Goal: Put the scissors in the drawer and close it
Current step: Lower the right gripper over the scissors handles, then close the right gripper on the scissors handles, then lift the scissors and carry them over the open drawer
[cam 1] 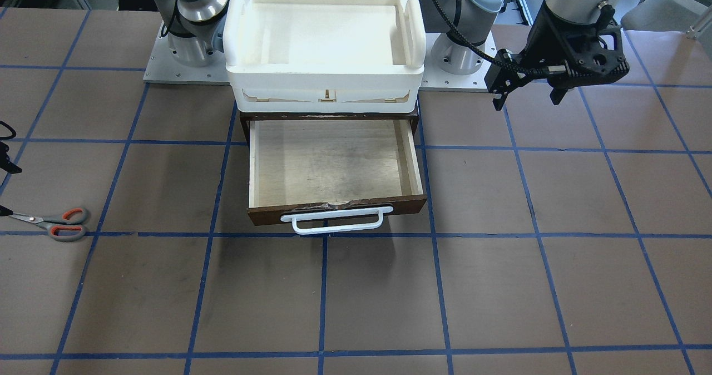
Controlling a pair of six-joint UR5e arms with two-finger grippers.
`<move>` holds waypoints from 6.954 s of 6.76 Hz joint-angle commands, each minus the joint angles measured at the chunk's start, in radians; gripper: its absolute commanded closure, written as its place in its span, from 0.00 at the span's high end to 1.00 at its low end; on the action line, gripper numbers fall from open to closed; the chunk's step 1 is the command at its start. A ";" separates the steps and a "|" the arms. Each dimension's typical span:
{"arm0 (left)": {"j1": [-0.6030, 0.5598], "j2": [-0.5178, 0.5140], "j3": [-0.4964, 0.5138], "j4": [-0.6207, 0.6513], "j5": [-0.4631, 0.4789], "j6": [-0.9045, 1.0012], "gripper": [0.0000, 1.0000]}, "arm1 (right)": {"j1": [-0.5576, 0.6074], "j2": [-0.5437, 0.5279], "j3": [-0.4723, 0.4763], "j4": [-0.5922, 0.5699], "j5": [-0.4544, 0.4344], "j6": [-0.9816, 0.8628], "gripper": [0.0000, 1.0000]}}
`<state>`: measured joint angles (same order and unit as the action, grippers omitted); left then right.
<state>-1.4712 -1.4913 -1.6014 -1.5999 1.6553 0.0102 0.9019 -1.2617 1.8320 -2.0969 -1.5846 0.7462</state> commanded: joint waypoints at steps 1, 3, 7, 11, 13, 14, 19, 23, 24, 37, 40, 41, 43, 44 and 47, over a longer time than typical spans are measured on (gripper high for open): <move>0.003 0.002 0.000 0.004 0.006 0.005 1.00 | -0.005 0.045 0.013 -0.052 0.001 0.027 0.98; 0.003 0.008 0.000 0.006 0.004 0.007 1.00 | -0.003 0.103 0.013 -0.126 0.006 0.076 0.98; 0.003 0.003 0.000 0.000 -0.002 0.005 1.00 | 0.011 0.116 -0.003 -0.127 0.106 0.191 1.00; 0.003 0.002 -0.002 0.000 0.003 0.008 1.00 | 0.012 0.125 -0.007 -0.123 0.025 0.177 0.91; 0.005 0.003 -0.003 0.000 0.008 0.008 1.00 | 0.014 0.146 -0.003 -0.123 0.029 0.157 0.89; 0.005 0.005 -0.012 0.003 0.004 0.008 1.00 | 0.014 0.151 0.003 -0.123 0.026 0.159 0.89; 0.005 0.008 -0.020 0.011 0.006 0.008 1.00 | 0.061 0.151 -0.005 -0.126 -0.014 0.159 0.68; 0.005 0.009 -0.020 0.011 0.008 0.008 1.00 | 0.060 0.153 -0.005 -0.126 -0.029 0.163 0.67; 0.005 0.009 -0.020 0.011 0.009 0.008 1.00 | 0.060 0.153 -0.003 -0.124 -0.047 0.163 0.68; 0.003 0.002 -0.022 0.014 0.008 -0.004 1.00 | 0.055 0.153 -0.007 -0.124 -0.052 0.176 0.33; 0.003 0.002 -0.022 0.014 0.008 -0.003 1.00 | 0.055 0.150 -0.008 -0.118 -0.046 0.176 0.19; 0.002 0.009 -0.022 0.014 0.008 -0.006 1.00 | 0.057 0.142 -0.008 -0.117 -0.034 0.176 0.04; 0.002 0.008 -0.022 0.015 0.008 -0.007 1.00 | 0.069 0.110 -0.008 -0.112 0.007 0.173 0.00; 0.002 0.006 -0.022 0.014 0.008 -0.006 1.00 | 0.072 0.091 -0.008 -0.112 0.047 0.177 0.00; 0.002 0.003 -0.022 0.015 0.008 -0.004 1.00 | 0.167 -0.022 -0.074 0.079 0.067 0.188 0.00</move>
<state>-1.4696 -1.4872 -1.6229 -1.5850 1.6628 0.0059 1.0341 -1.2451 1.7966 -2.1133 -1.5214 0.9256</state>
